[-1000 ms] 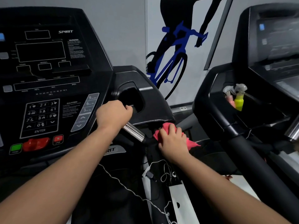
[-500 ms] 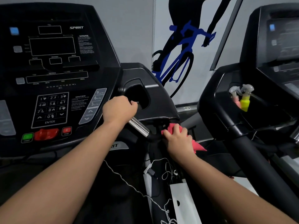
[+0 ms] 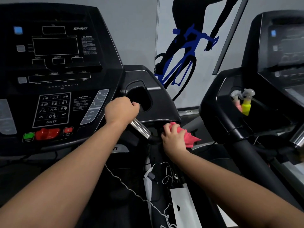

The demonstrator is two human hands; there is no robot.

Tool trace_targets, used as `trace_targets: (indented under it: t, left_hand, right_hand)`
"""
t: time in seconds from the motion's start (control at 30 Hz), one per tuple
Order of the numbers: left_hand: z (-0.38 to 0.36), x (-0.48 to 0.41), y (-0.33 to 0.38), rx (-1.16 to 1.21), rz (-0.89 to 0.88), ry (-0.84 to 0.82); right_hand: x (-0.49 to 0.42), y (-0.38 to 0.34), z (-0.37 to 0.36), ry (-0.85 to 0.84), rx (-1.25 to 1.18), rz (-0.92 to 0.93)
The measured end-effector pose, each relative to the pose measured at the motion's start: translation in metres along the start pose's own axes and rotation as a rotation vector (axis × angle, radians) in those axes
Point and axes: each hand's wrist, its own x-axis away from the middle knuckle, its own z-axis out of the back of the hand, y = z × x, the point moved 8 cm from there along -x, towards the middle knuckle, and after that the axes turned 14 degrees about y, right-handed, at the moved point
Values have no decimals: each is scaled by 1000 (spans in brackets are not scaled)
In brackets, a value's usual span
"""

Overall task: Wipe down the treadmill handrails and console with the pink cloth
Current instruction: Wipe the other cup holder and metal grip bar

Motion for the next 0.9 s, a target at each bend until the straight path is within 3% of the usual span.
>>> trace_targets:
  t: [0.13,0.2,0.27,0.33,0.43,0.53,0.6,0.7,0.9]
  left_hand:
    - [0,0,-1,6,-2,3]
    - [0,0,-1,0,1,-4]
    - [-1,1,0,-5,3,-12]
    - [-1,1,0,-4,4,-13]
    - [-2,0,-1,-3,12,-1]
    - [-3,1,0,-13,5,0]
    - [-3,1,0,-15,-10,-5]
    - [-4,0,1,-4,-37,6]
    - [-5,-4,1,-11,-47,19]
  right_hand:
    - [31,-1,-4,-109,-103,43]
    - [44,4,-2,-78,-217,61]
    - [39,21,-2,21,-488,-7]
    - [24,47,-11,95,-862,-162]
    - [11,74,-29,71,-1362,-490]
    - [10,79,-66,-52,-1795,-880]
    - [11,72,-84,-181,-2003,-985]
    - [15,68,-112,-358,-2034,-1190]
    - [33,45,-143,-619,-1909,-1233]
